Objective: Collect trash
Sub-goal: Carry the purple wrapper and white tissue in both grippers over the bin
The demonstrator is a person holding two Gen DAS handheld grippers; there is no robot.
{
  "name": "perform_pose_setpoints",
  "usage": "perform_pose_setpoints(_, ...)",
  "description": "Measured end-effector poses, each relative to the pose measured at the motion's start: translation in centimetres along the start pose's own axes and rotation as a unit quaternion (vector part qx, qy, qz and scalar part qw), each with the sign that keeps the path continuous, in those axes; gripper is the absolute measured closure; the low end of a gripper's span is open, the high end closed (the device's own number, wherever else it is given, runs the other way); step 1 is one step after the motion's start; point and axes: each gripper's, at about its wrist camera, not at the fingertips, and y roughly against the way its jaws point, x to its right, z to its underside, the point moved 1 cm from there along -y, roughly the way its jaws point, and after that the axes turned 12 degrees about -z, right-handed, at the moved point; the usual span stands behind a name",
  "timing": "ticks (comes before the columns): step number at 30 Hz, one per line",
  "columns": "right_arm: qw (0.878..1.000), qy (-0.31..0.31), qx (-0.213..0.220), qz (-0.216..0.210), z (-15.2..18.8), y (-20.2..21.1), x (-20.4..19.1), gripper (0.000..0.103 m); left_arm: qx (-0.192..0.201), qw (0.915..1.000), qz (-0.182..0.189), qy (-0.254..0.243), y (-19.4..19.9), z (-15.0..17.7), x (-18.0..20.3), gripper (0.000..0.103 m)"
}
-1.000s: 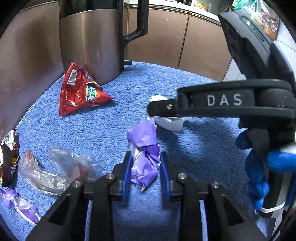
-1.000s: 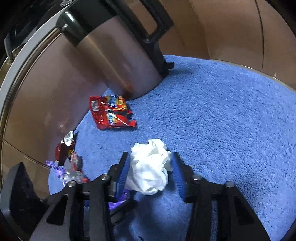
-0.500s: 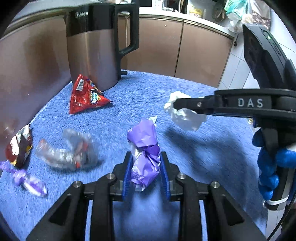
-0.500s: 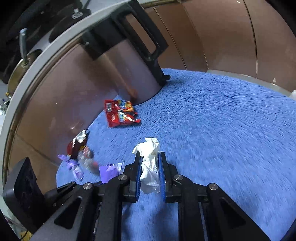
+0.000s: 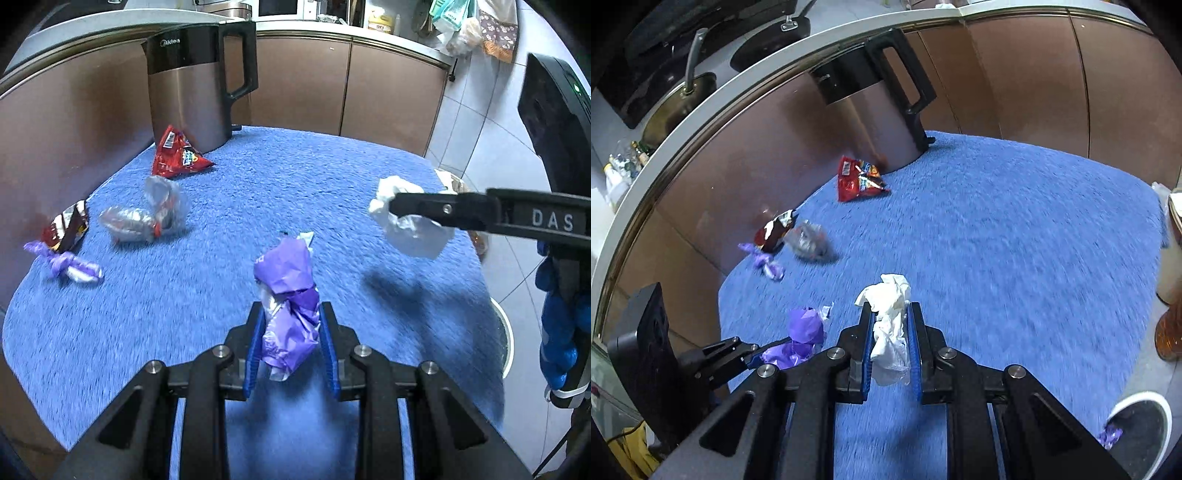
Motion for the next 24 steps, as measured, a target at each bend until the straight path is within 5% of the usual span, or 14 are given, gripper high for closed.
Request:
perform_pose_setpoints(12, 1.000, -0.003, 0.029, 0.003, 3.4, 6.4, -1.7, 0.086, 0.036, 0.9987, -0.033, -0.011, 5.8, 1.4, 1.9, 0.076)
perform_pose_setpoints(24, 0.996, -0.024, 0.085, 0.030, 6.1, 15.5, 0.2, 0.086, 0.091, 0.9924, -0.043, -0.070, 10.7, 1.0, 9.0, 0.076)
